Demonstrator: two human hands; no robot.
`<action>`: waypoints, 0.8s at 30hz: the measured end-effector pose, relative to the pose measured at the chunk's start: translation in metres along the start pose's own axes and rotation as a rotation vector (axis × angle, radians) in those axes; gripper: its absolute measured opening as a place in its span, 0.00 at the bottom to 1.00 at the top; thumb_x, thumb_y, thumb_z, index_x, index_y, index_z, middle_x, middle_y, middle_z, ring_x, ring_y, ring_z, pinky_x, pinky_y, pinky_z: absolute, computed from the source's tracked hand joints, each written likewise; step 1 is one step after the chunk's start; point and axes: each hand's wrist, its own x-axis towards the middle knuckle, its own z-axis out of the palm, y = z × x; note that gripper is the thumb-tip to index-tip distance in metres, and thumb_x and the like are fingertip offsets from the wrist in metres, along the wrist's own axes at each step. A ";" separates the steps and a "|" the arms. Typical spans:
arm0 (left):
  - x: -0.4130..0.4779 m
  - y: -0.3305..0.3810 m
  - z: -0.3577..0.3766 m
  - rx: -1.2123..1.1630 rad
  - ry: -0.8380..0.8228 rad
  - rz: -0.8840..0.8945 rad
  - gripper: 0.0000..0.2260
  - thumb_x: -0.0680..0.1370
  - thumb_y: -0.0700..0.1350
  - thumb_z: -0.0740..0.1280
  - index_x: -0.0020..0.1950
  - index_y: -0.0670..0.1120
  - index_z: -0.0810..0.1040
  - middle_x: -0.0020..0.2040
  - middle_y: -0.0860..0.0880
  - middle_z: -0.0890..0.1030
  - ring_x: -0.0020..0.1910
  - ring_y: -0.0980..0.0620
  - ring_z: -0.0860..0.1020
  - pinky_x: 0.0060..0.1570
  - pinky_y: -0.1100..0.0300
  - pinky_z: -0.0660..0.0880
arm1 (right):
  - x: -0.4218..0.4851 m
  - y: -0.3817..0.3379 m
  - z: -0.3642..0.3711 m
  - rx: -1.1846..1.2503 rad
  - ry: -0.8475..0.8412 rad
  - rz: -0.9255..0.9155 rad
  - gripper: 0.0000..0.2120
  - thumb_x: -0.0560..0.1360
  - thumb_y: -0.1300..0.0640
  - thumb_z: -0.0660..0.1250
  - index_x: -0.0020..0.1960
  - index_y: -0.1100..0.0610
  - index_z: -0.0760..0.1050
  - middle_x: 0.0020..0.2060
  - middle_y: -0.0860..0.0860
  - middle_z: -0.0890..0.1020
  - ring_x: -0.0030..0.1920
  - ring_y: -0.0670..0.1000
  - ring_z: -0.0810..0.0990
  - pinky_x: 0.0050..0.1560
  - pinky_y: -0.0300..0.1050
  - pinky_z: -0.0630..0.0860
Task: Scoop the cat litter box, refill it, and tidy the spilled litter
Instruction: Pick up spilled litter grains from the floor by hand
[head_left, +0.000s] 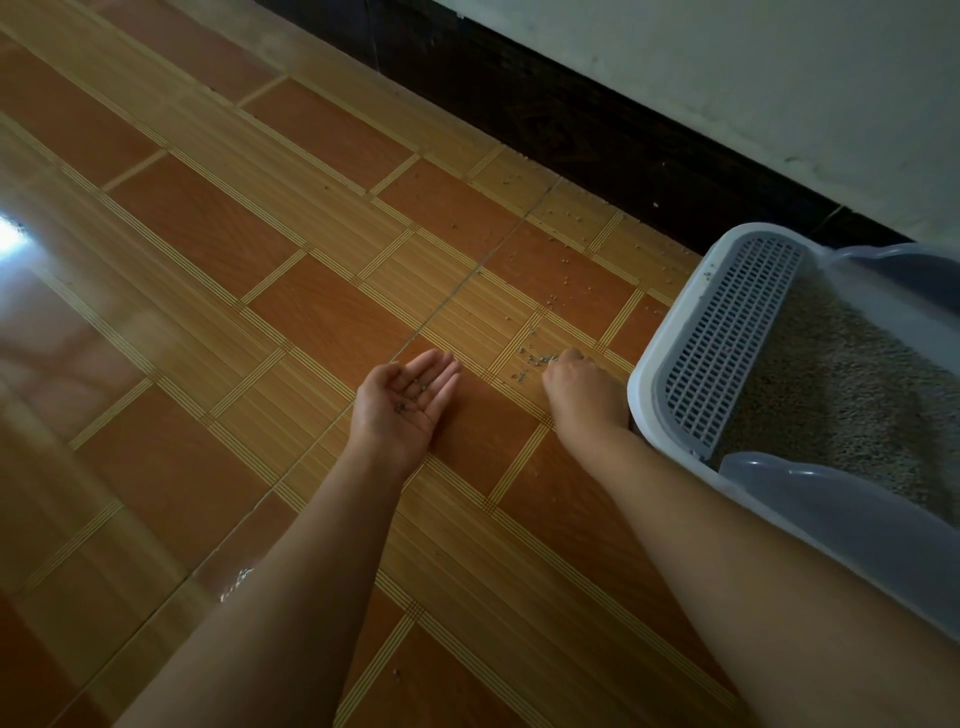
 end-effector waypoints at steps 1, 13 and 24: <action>-0.001 0.000 0.001 -0.002 -0.002 0.002 0.20 0.81 0.41 0.52 0.46 0.32 0.79 0.43 0.36 0.83 0.41 0.42 0.84 0.48 0.51 0.79 | -0.001 -0.001 -0.004 0.107 0.008 0.046 0.14 0.82 0.58 0.49 0.56 0.65 0.69 0.44 0.55 0.78 0.37 0.50 0.75 0.28 0.36 0.63; -0.010 0.003 0.003 0.001 -0.040 0.049 0.25 0.80 0.40 0.52 0.33 0.32 0.83 0.41 0.36 0.83 0.40 0.41 0.84 0.46 0.51 0.80 | -0.009 -0.004 -0.027 2.123 -0.344 0.535 0.16 0.80 0.59 0.53 0.33 0.57 0.62 0.23 0.47 0.64 0.19 0.43 0.60 0.18 0.35 0.56; -0.013 0.005 0.001 0.012 -0.043 0.065 0.25 0.81 0.41 0.52 0.34 0.33 0.83 0.44 0.36 0.83 0.42 0.41 0.84 0.48 0.51 0.80 | -0.012 0.001 -0.031 2.395 -0.528 0.449 0.12 0.73 0.62 0.52 0.31 0.56 0.64 0.23 0.48 0.65 0.20 0.44 0.62 0.18 0.34 0.56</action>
